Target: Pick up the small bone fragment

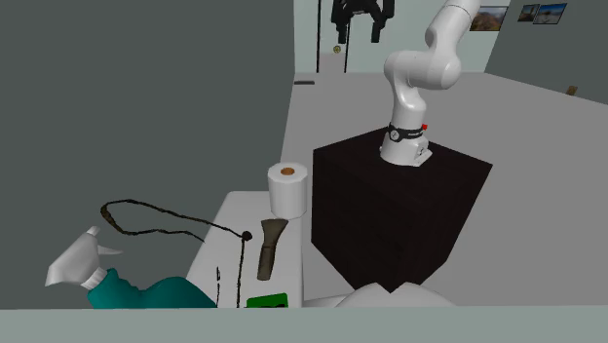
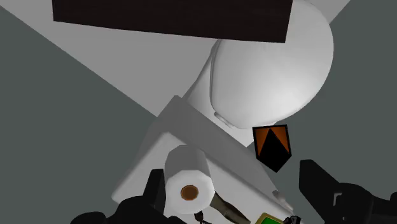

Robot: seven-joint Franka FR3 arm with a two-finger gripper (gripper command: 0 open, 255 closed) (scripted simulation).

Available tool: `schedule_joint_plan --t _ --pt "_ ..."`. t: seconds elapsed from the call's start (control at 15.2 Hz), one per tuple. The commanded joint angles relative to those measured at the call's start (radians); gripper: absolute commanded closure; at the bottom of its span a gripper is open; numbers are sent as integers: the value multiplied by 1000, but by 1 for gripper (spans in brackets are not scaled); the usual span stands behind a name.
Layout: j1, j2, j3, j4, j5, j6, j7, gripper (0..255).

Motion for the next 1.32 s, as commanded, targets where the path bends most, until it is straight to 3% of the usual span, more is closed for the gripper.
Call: schedule_joint_plan --t 0.0,0.59,1.25 --pt "0 0 0 0 0 0 0 0" --pt "40 305 -6 27 -35 249 -172 0" --pt "74 683 10 177 -80 450 -326 0"
